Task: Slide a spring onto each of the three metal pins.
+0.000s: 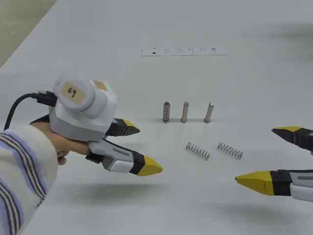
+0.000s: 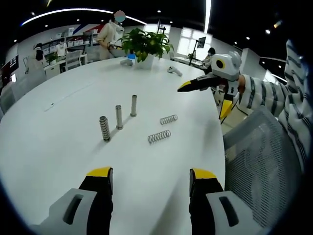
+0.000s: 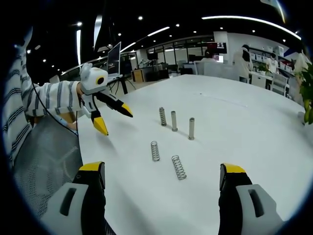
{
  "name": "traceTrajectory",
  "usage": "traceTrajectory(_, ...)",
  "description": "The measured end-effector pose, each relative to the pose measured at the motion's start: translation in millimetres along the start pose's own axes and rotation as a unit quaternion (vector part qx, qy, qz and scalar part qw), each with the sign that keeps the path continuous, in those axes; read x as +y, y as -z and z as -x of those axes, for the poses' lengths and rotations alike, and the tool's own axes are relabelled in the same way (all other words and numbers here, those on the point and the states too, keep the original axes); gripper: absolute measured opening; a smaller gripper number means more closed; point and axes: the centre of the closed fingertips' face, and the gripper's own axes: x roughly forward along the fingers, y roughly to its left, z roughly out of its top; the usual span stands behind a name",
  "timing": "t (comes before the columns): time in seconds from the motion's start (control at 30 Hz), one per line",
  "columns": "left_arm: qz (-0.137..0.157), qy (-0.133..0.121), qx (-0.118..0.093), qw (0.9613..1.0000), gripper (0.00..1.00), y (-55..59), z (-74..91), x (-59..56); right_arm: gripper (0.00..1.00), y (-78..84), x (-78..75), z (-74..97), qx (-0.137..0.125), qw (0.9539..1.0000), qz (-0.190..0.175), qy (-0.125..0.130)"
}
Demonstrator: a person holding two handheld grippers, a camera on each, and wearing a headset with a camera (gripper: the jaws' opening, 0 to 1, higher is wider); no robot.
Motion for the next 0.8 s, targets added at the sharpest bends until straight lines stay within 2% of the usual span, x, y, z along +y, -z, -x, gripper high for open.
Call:
traceTrajectory(0.1, -0.010, 0.009, 0.005, 0.9999, 0.56, -2.0, -5.0, -0.3, 0.96, 1.0, -0.8, 0.8, 0.002, 1.0000, 0.000, 0.002)
traceTrajectory(0.37, -0.016, 0.043, -0.014, 0.9989, 0.50, -20.0, -17.1, -4.3, 0.95, 5.1, -1.1, 3.8, 0.009, 0.9999, -0.003, 0.006)
traceTrajectory(0.6, -0.038, 0.064, -0.010, 0.9972, 0.44, -28.8, -33.1, -7.6, 0.95, 7.5, -2.0, 6.6, 0.010, 0.9999, -0.006, 0.012)
traceTrajectory(0.7, -0.051, 0.074, -0.010, 0.9959, 0.40, -32.1, -40.7, -11.9, 0.94, 10.1, -3.9, 8.6, 0.020, 0.9997, -0.002, 0.015)
traceTrajectory(0.8, -0.072, 0.082, 0.000, 0.9940, 0.39, -32.5, -47.5, -15.4, 0.94, 9.4, -2.6, 10.8, 0.019, 0.9997, -0.002, 0.014)
